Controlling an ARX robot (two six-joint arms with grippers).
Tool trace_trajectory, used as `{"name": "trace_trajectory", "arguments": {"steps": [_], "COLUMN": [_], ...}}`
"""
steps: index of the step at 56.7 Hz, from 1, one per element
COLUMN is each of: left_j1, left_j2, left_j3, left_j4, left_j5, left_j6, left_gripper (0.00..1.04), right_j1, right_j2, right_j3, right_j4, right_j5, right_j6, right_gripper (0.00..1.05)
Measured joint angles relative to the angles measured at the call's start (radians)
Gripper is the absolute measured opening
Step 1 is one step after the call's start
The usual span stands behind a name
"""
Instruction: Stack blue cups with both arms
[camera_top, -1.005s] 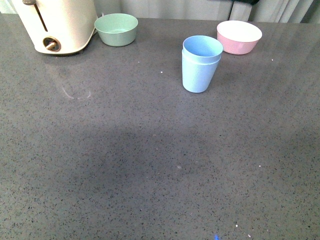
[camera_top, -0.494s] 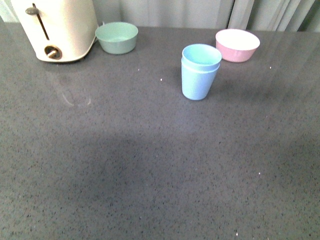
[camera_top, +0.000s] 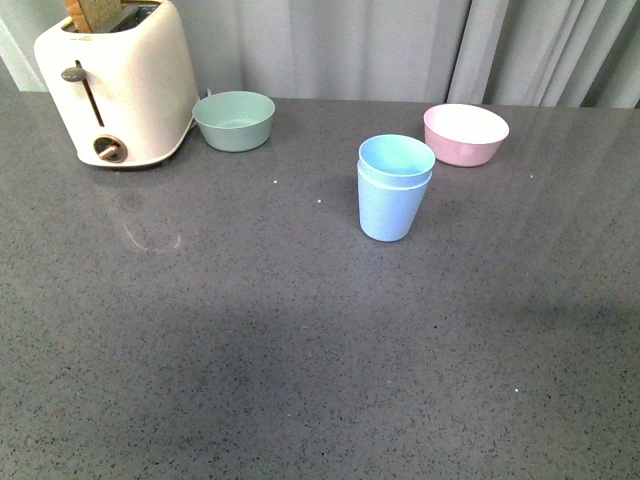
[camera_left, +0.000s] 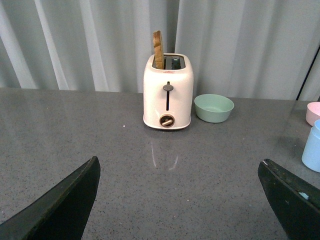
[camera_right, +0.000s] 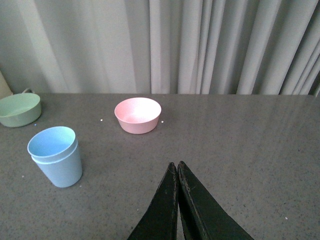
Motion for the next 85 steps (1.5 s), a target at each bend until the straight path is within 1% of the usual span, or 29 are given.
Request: {"name": "trace_trajectory", "arguments": {"steps": [12,30,33,69,85], "left_j1": [0.000,0.000,0.000,0.000,0.000], "left_j2": [0.000,0.000,0.000,0.000,0.000], "left_j3": [0.000,0.000,0.000,0.000,0.000], "left_j4": [0.000,0.000,0.000,0.000,0.000], "left_j5": [0.000,0.000,0.000,0.000,0.000], "left_j6": [0.000,0.000,0.000,0.000,0.000], "left_gripper": [0.96,0.96,0.96,0.96,0.96], "right_j1": [-0.002,-0.002,-0.002,-0.002,-0.002], "right_j2": [-0.101,-0.323,-0.332,-0.617,-0.698], "right_j3": [-0.063,-0.141,-0.161,-0.162,-0.161], "right_j4": [-0.039,-0.185,-0.160,-0.425,-0.507], "right_j5": [-0.001,0.000,0.000,0.000,0.000], "right_j6": [0.000,0.000,-0.001,0.000,0.000], "right_gripper": [0.02,0.02,0.02,0.02,0.02]}}
